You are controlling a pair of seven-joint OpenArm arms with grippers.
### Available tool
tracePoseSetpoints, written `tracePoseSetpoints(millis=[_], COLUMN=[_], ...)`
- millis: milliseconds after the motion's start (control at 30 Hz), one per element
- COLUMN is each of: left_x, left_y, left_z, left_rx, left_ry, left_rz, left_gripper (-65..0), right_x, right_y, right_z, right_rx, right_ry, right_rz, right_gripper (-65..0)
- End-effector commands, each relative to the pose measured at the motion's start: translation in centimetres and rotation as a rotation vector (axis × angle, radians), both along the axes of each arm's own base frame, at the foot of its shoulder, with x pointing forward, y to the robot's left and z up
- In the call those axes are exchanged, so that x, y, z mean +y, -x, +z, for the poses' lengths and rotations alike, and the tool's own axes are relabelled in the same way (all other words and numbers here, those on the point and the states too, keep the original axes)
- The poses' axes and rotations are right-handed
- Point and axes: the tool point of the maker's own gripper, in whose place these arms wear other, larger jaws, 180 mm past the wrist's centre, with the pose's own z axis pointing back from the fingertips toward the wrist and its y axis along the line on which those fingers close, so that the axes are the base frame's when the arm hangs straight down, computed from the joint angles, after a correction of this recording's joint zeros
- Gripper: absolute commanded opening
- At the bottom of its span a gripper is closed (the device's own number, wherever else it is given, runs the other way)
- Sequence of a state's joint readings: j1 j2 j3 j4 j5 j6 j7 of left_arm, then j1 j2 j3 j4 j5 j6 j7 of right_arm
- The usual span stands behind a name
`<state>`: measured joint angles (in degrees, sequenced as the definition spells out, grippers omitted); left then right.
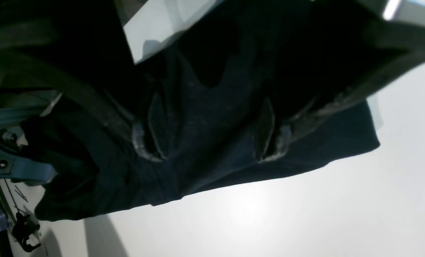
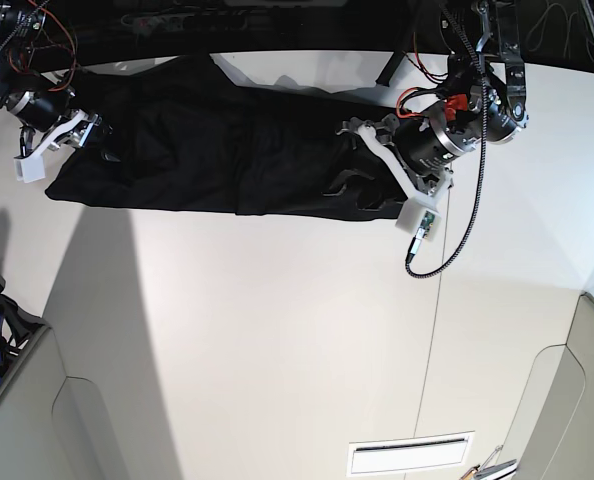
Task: Fold the T-shirt properly
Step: 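Fold the strip end held by the left gripper toward the right gripper, then release the left gripper and lift it away from the shirt, then fold the strip end held by the right gripper over onto the stack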
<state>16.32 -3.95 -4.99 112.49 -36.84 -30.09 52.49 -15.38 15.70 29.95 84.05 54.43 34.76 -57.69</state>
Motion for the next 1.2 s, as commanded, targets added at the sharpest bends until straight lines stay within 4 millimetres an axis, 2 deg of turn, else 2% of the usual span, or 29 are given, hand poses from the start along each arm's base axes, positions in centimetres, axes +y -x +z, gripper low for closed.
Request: tracePoseSetpoints(millis=[0,33,67,167,400,467,633,767,1000,1167], left_x=[-0.3,-0.3,-0.3,-0.9,-0.6,0.4,3.6,5.2,5.2,3.3], left_y=[-0.5,-0.5,-0.5,-0.4,-1.2,-1.2,-0.3,1.1,3.6,4.4], left_z=[1.3,1.3,1.4,2.1,5.0,4.4,2.2,0.5,-4.1,-5.6], left_rx=[-0.049,-0.049,-0.05,-0.087,-0.191,-0.181,-0.124,-0.059,0.078,0.138], left_ry=[0.023,0.024,0.027,0.036,-0.007,-0.067,-0.193,-0.21,-0.11,-0.029], left_rz=[-0.005,-0.005,-0.005,-0.048,-0.076,-0.08,-0.061,-0.031,0.012,0.01], left_gripper=[-24.9,-24.9,-24.9,-24.9,-24.9,-24.9,-24.9,-24.9,-24.9,-24.9], right_x=[-0.4,-0.4,-0.4,-0.5,-1.8,-2.7,-6.4,-7.7,-5.8,-3.9], right_y=[0.2,0.0,-0.2,-0.7,-1.8,-2.2,-3.2,-4.4,-6.8,-8.3], right_z=[0.0,0.0,0.1,0.3,0.9,1.6,4.5,7.7,12.9,15.8], right_rx=[0.014,0.011,0.008,-0.003,-0.015,-0.034,-0.102,-0.18,-0.331,-0.434], right_ry=[0.026,0.027,0.028,0.034,0.091,0.106,0.2,0.276,0.335,0.34], right_rz=[0.014,0.014,0.015,0.016,0.011,-0.01,-0.044,-0.017,0.053,0.1], right_gripper=[-25.4,-30.3,-37.8,-64.9,-65.0,-65.0,-65.0,-65.0,-65.0,-65.0])
